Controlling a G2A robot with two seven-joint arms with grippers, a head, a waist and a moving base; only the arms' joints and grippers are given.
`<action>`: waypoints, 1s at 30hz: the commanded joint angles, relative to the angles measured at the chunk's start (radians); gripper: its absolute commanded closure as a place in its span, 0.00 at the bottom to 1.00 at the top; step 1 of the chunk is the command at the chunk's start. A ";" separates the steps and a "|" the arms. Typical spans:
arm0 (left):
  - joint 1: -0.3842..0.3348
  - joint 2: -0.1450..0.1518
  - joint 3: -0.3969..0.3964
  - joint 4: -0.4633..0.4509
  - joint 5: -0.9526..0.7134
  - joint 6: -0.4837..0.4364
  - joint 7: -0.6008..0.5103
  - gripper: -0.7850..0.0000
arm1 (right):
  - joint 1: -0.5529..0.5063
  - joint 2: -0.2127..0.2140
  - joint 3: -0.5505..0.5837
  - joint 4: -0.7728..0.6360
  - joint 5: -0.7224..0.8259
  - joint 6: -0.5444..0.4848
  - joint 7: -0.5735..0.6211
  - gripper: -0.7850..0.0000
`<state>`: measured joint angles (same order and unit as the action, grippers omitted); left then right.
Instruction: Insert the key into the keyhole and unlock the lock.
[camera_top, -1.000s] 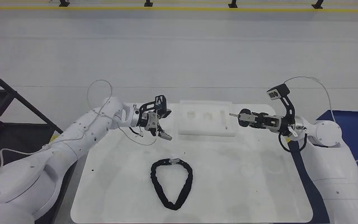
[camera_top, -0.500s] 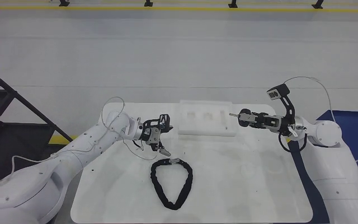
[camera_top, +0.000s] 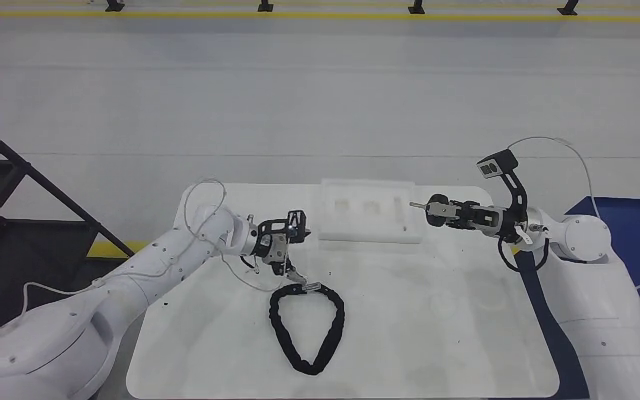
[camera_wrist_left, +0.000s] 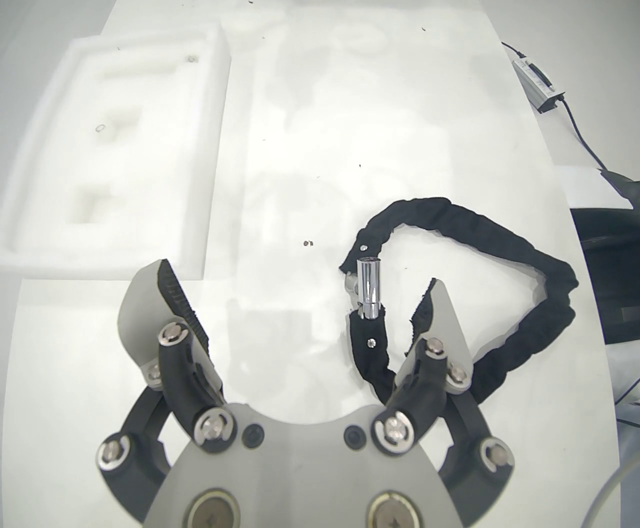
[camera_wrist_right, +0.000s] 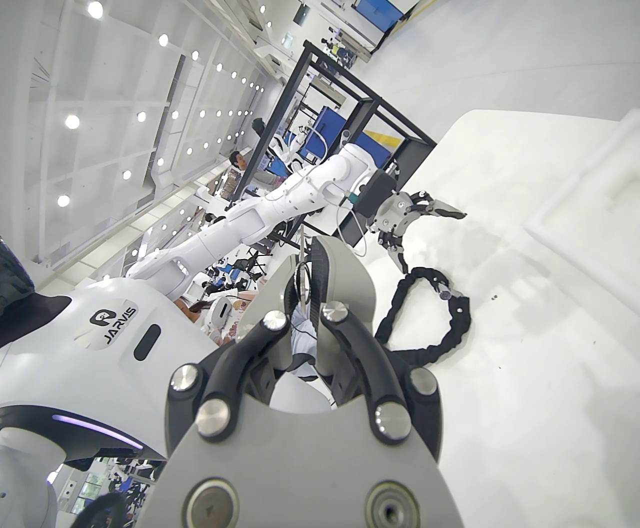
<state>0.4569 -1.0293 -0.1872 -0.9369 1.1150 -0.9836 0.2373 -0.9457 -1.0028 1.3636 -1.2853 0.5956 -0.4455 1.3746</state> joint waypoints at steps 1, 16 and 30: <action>0.023 0.009 -0.006 -0.005 0.032 0.009 0.026 0.00 | 0.000 0.000 0.000 0.000 0.000 0.000 0.000 1.00; 0.156 0.041 -0.034 -0.044 0.287 0.148 0.270 0.00 | 0.000 0.000 0.000 0.000 0.000 0.000 0.000 1.00; 0.185 0.002 -0.054 -0.009 0.371 0.186 0.277 0.27 | 0.000 0.000 0.000 0.000 0.000 0.000 0.000 1.00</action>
<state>0.6413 -1.0242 -0.2396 -0.9497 1.4828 -0.7990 0.5144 -0.9457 -1.0028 1.3636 -1.2853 0.5956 -0.4455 1.3746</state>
